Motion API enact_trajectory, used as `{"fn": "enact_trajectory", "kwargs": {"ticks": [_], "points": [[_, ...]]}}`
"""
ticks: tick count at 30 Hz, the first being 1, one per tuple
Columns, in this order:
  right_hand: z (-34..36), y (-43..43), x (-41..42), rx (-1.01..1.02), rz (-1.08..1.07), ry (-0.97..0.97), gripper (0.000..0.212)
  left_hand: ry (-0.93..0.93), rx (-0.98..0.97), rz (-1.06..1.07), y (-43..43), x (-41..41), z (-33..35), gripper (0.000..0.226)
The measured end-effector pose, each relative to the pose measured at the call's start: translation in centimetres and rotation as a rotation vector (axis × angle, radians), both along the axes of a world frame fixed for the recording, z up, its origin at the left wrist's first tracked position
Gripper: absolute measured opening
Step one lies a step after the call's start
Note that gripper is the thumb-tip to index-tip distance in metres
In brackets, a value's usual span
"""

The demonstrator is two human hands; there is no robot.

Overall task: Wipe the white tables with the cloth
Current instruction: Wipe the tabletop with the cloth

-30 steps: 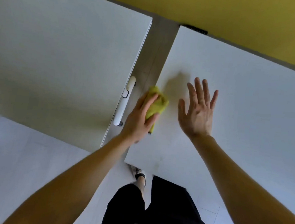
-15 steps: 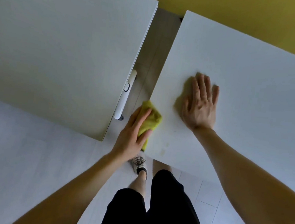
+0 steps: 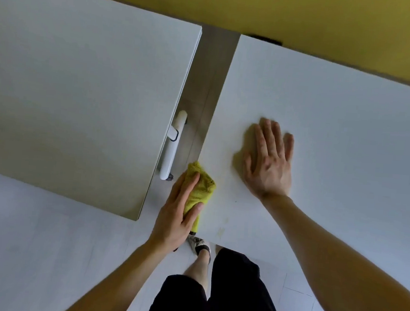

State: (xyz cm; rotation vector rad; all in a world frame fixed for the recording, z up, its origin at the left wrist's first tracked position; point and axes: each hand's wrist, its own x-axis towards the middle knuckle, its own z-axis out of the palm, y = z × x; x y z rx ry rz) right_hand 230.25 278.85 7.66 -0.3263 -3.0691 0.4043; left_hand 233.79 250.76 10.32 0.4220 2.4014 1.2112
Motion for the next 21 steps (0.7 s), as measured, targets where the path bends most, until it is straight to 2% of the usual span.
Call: {"fn": "enact_trajectory", "kwargs": {"ticks": [2,6,10,12,15,17,21], "points": [[0.0,-0.1,-0.1,-0.013,0.003,-0.002,0.073,-0.005,-0.021,0.016,2.1,-3.2,-0.2,0.06],[0.1,0.0,0.0,-0.05,0.006,0.019,0.074,0.071,0.071,-0.004,11.4,-17.9,-2.5,0.066],[0.8,-0.2,0.0,-0.056,0.018,-0.014,0.075,0.024,0.077,0.031,18.9,-29.6,-1.9,0.072],[1.4,0.2,-0.8,-0.085,0.004,0.031,0.07,0.015,0.046,0.034,19.3,-30.0,-2.0,0.074],[1.9,1.7,-4.2,-0.094,-0.045,0.148,0.036,0.088,-0.011,0.028,16.3,-25.3,-2.3,0.068],[2.0,3.1,-7.2,-0.089,-0.059,0.133,0.02,0.105,-0.073,-0.003,13.0,-20.5,-2.0,0.064],[2.6,4.5,-10.9,-0.163,-0.067,0.036,0.012,0.136,-0.215,-0.188,6.2,-15.4,0.5,0.069]]}}
